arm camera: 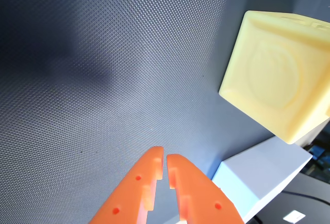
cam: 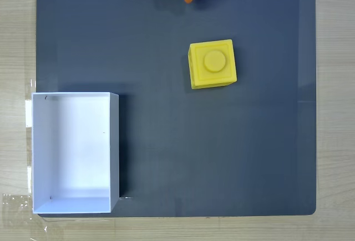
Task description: Grasp a yellow block and put it in the box
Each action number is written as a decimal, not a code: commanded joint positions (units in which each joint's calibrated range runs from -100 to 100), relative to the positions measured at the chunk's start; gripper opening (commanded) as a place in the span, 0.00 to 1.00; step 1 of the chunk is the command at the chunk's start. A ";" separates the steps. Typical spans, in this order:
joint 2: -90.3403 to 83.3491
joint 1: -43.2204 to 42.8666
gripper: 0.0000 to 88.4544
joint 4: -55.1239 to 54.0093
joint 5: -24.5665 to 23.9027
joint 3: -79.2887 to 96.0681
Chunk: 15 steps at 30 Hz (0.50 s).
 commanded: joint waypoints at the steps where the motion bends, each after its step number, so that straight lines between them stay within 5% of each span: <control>1: 0.34 0.41 0.01 -0.05 0.23 -0.46; 15: 40.17 0.07 0.01 -11.56 0.02 -35.11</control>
